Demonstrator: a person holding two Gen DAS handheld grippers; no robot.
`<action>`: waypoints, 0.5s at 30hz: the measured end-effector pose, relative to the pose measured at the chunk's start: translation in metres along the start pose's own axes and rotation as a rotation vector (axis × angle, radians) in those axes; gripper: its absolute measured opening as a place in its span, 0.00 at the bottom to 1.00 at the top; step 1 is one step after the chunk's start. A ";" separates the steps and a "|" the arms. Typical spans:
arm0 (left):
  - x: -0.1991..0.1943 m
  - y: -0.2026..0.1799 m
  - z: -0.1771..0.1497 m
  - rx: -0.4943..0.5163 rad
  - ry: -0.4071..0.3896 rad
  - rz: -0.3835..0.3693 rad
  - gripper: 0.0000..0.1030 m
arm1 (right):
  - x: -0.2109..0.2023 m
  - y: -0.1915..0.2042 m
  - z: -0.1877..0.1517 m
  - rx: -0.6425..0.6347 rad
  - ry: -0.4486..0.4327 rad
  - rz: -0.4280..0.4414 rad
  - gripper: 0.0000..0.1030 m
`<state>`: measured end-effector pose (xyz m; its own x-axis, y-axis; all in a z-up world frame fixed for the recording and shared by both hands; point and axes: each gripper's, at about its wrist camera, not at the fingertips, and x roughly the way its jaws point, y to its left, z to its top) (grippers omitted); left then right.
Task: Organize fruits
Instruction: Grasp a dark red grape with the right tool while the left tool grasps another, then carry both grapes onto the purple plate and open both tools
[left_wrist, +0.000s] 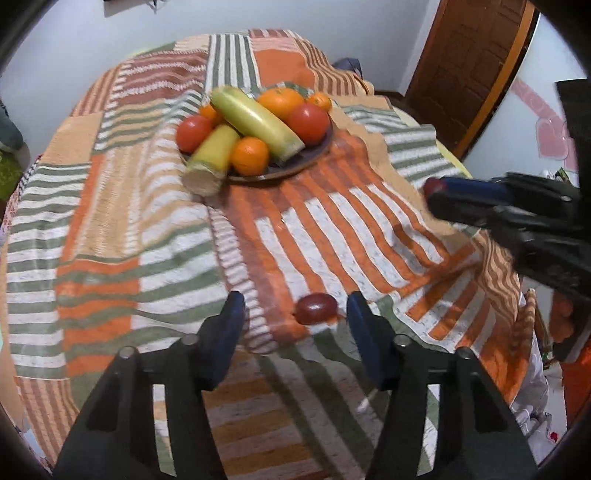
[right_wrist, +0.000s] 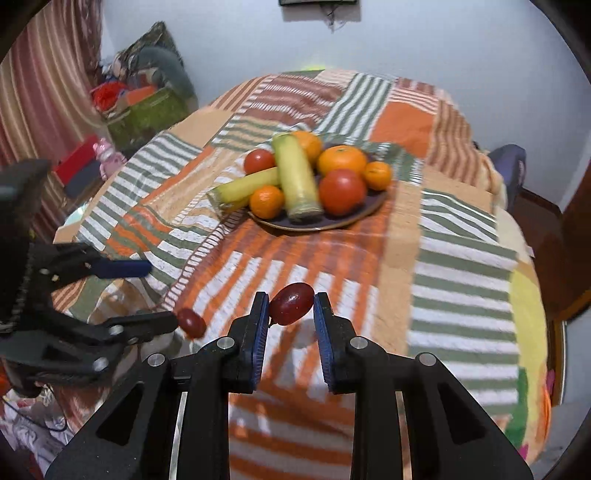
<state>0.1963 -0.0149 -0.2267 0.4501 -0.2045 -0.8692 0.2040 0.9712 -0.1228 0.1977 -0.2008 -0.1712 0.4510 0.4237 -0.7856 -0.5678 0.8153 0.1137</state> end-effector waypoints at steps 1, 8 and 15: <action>0.002 -0.002 -0.001 0.001 0.001 0.005 0.51 | -0.002 -0.001 -0.002 0.006 -0.004 -0.002 0.22; 0.014 -0.010 -0.003 0.012 0.018 0.006 0.37 | -0.006 -0.012 -0.012 0.039 -0.019 -0.024 0.22; 0.010 -0.005 0.002 -0.004 0.003 -0.004 0.28 | -0.003 -0.015 -0.012 0.057 -0.028 -0.027 0.22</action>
<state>0.2016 -0.0219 -0.2336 0.4469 -0.2080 -0.8700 0.2020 0.9709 -0.1284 0.1968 -0.2193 -0.1781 0.4850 0.4114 -0.7717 -0.5156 0.8473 0.1276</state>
